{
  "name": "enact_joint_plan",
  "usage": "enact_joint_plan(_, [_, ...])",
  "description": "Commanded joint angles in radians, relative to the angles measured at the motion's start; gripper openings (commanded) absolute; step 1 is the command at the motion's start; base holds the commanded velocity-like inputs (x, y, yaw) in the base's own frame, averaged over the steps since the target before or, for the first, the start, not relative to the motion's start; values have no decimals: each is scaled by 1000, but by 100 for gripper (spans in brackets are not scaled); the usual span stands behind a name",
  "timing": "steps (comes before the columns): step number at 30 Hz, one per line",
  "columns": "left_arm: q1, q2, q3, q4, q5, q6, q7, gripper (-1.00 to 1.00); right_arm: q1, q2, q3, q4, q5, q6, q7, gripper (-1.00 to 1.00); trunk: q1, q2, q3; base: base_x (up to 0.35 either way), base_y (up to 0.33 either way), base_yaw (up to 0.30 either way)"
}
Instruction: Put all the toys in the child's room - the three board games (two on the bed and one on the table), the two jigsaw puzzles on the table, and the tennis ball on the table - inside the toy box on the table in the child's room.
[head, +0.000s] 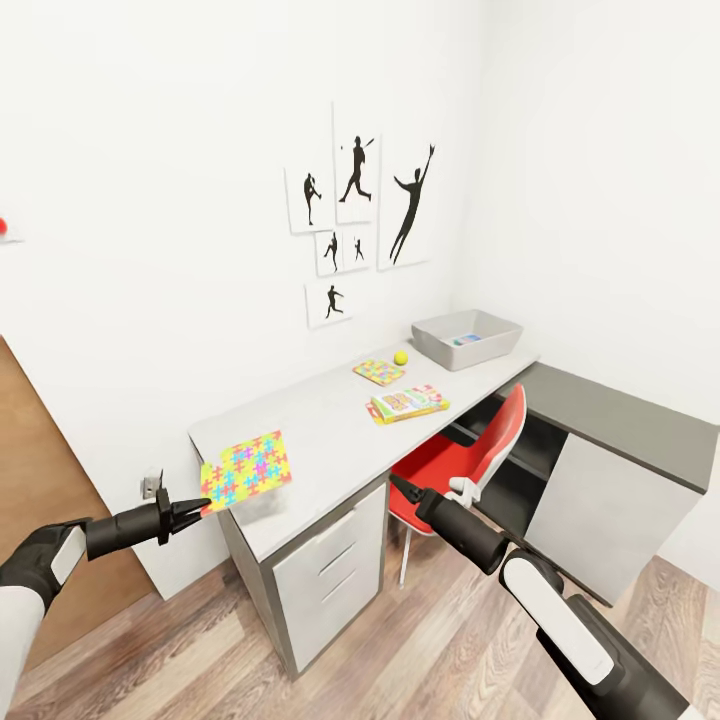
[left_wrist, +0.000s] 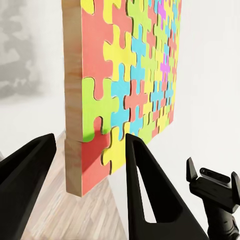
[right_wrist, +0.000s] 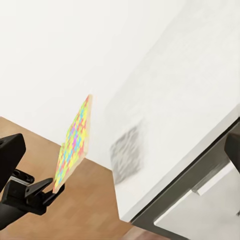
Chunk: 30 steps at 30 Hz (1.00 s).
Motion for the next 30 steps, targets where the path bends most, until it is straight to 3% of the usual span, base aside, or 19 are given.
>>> enact_joint_plan(1, [-1, 0, 2, 0, -1, 5, -1, -100, -1, 0, 1, 0, -7, 2, 1, 100, -4, 6, 2, 0, 0, 0])
enact_joint_plan(30, [-1, 0, 2, 0, 0, 7, -3, -100, -1, 1, 3, -8, -7, 1, -1, 100, -115, 209, 94, 0, 0, 0])
